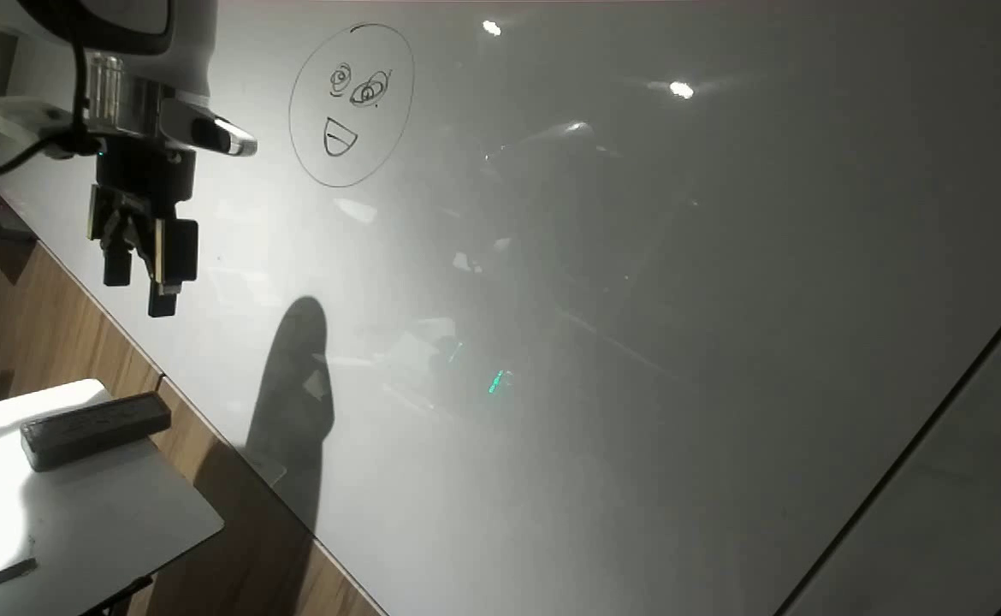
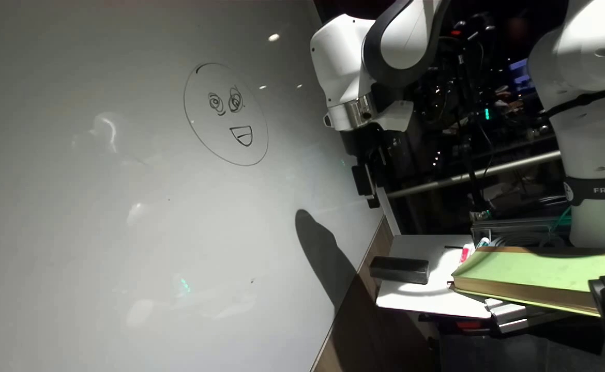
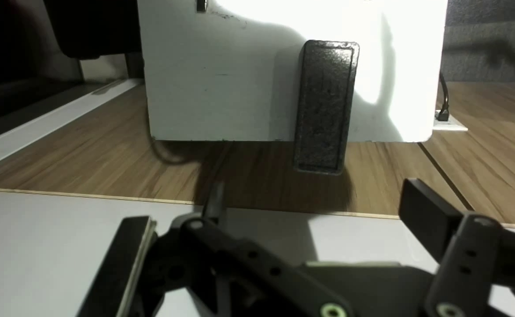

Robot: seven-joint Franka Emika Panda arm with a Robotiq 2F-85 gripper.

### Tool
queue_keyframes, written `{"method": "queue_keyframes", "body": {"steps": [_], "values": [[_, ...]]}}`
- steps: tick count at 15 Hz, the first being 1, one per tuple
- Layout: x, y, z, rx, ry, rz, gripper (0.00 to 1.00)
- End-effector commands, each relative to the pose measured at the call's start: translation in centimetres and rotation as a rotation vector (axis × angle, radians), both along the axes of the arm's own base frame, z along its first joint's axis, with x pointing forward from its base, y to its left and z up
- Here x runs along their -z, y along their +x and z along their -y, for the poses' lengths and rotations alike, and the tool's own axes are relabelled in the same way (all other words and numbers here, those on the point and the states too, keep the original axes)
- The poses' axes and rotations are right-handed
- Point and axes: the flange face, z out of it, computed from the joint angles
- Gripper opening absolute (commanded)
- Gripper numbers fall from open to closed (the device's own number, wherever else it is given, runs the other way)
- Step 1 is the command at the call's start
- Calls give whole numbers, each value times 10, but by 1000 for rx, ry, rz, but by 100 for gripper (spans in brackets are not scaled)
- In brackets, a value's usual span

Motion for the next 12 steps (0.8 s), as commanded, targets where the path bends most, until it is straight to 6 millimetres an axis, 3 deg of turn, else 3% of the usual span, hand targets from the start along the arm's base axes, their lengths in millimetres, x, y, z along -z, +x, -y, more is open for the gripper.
{"method": "queue_keyframes", "body": {"steps": [1, 12], "values": [[30, 10, -1, 6, 35, -26, 100], [115, 19, -6, -23, 80, -104, 100]]}}
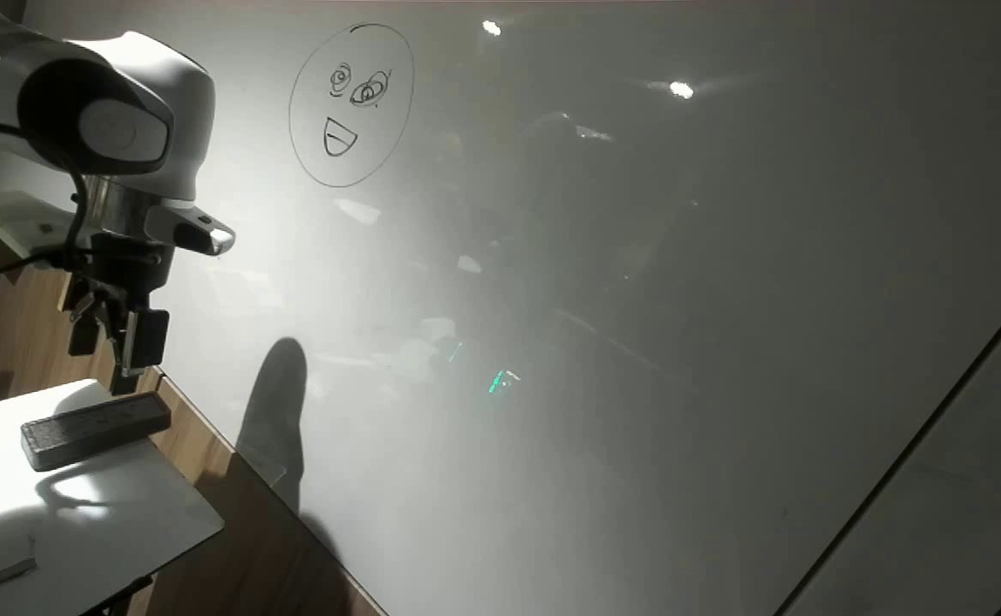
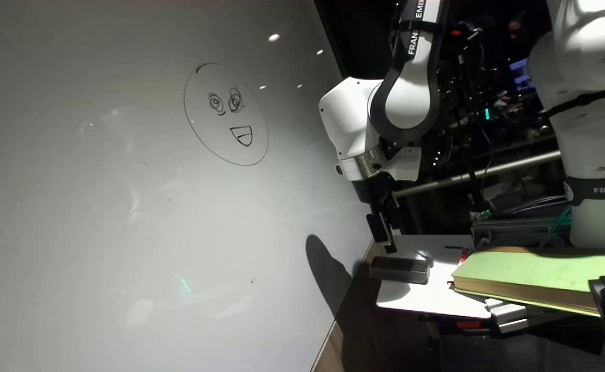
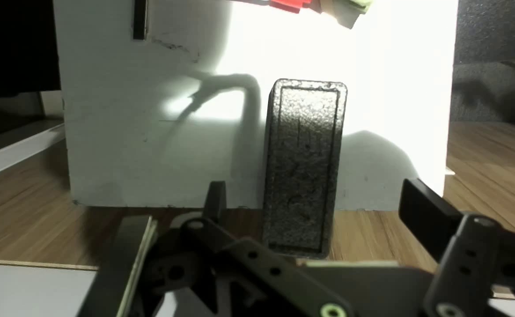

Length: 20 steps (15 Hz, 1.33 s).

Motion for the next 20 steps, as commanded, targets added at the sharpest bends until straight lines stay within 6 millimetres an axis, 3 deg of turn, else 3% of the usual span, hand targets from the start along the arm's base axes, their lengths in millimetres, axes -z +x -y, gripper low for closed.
{"method": "queue_keyframes", "body": {"steps": [1, 5, 16, 17, 20], "values": [[22, 8, 1, -7, 16, -5, 100], [40, 14, 3, -10, 21, -15, 100], [61, 28, 15, -13, 35, -28, 100], [61, 28, 13, -14, 35, -29, 80], [61, 28, 8, -24, 32, -31, 58]]}}
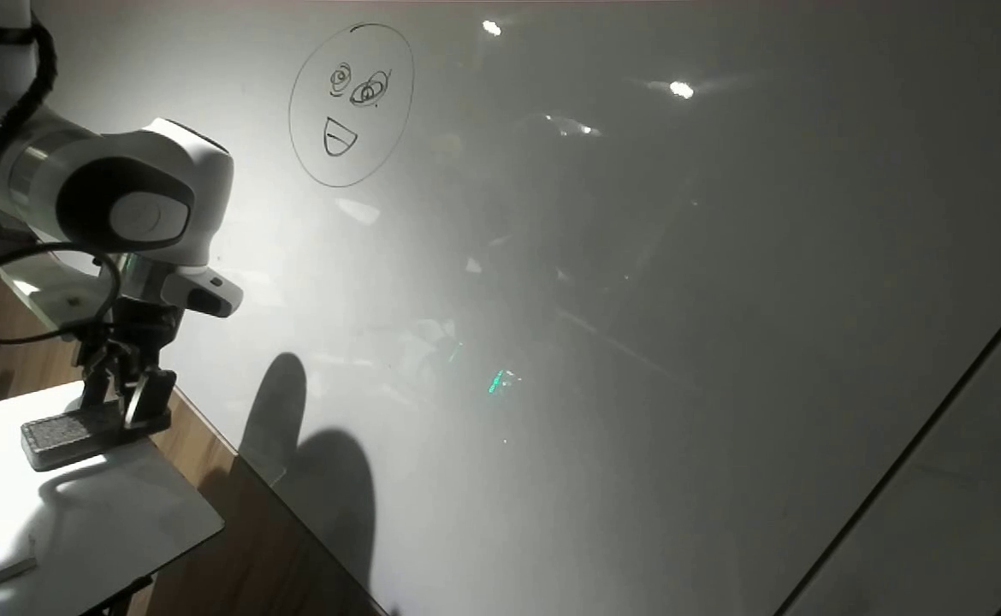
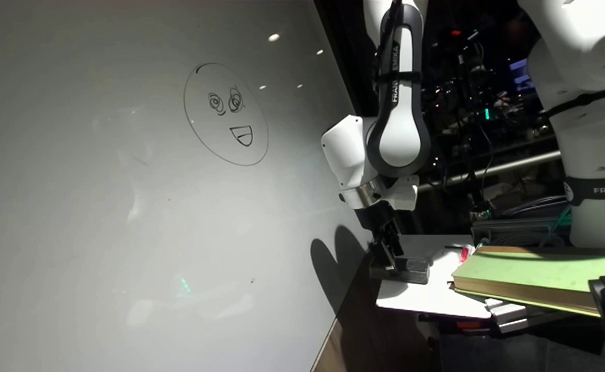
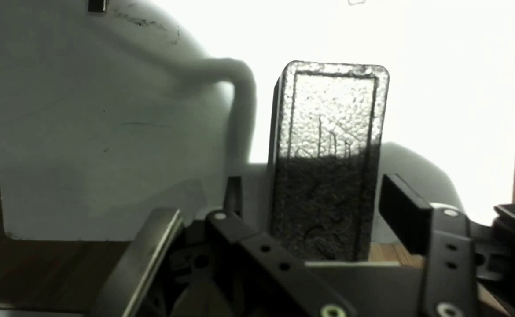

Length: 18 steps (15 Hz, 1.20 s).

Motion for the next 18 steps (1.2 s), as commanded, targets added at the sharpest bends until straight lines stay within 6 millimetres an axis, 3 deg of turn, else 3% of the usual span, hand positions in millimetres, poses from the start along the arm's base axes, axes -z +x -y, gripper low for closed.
{"method": "queue_keyframes", "body": {"steps": [1, 4, 7, 9, 12, 18], "values": [[-1, 3, -6, -22, -2, 12, 49], [-4, 1, -15, -43, -18, 14, 29], [-17, 0, -27, -70, -25, 22, 29], [-43, 5, -36, -88, -23, 55, 29], [-110, 20, -48, -108, -25, 143, 29], [-254, 76, -56, -92, -43, 375, 29]]}}
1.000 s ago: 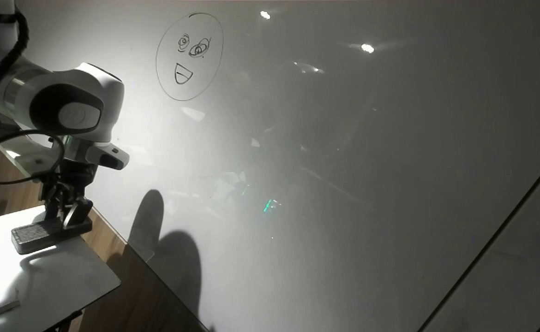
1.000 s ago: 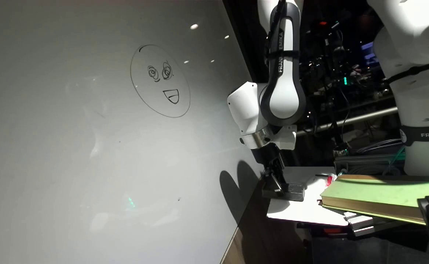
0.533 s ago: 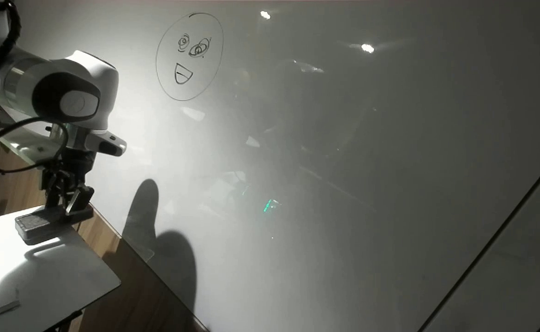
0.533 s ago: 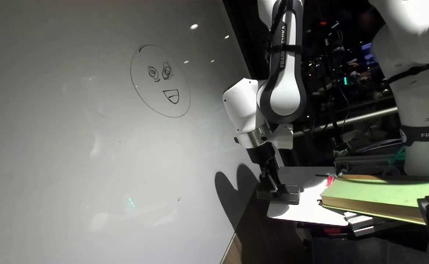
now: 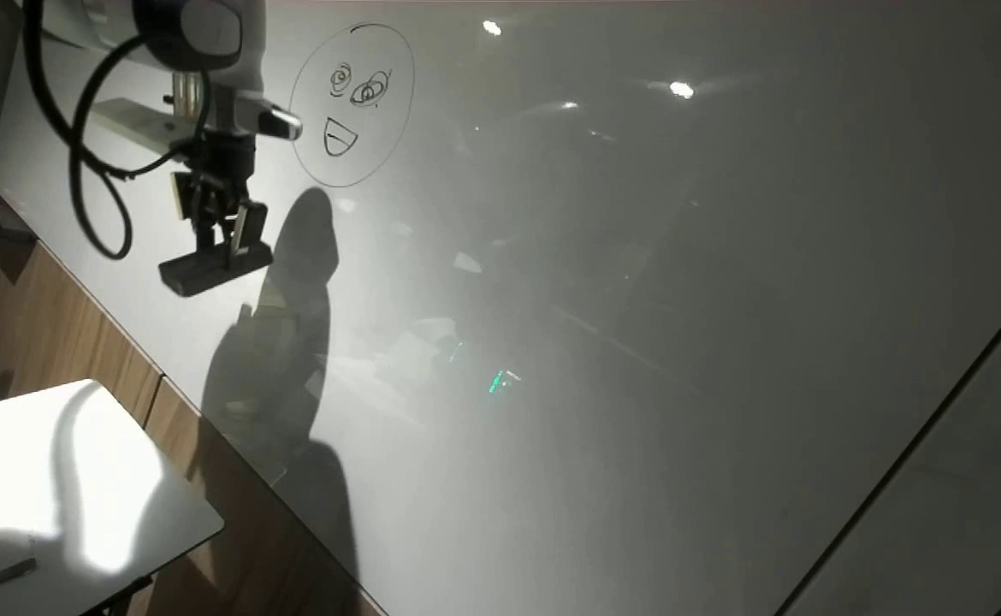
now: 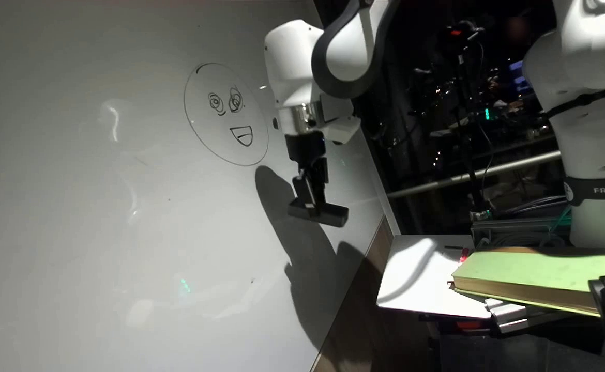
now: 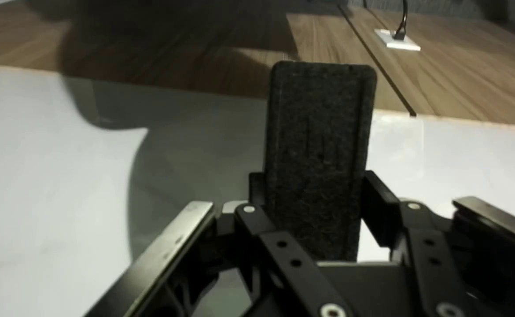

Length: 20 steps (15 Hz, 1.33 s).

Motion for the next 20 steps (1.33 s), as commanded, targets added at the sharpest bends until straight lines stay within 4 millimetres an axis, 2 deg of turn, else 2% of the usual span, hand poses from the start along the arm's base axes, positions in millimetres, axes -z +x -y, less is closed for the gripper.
{"method": "queue_keyframes", "body": {"steps": [1, 3, 4, 7, 9, 20], "values": [[-73, 28, -2, 9, -9, 98, 29], [-102, 40, -3, 15, 1, 143, 29], [-108, 43, -4, 20, -3, 140, 29], [-136, 46, -9, 25, -8, 140, 29], [-163, 48, -11, 29, -12, 152, 29], [-340, 47, -5, 75, 12, 318, 29]]}}
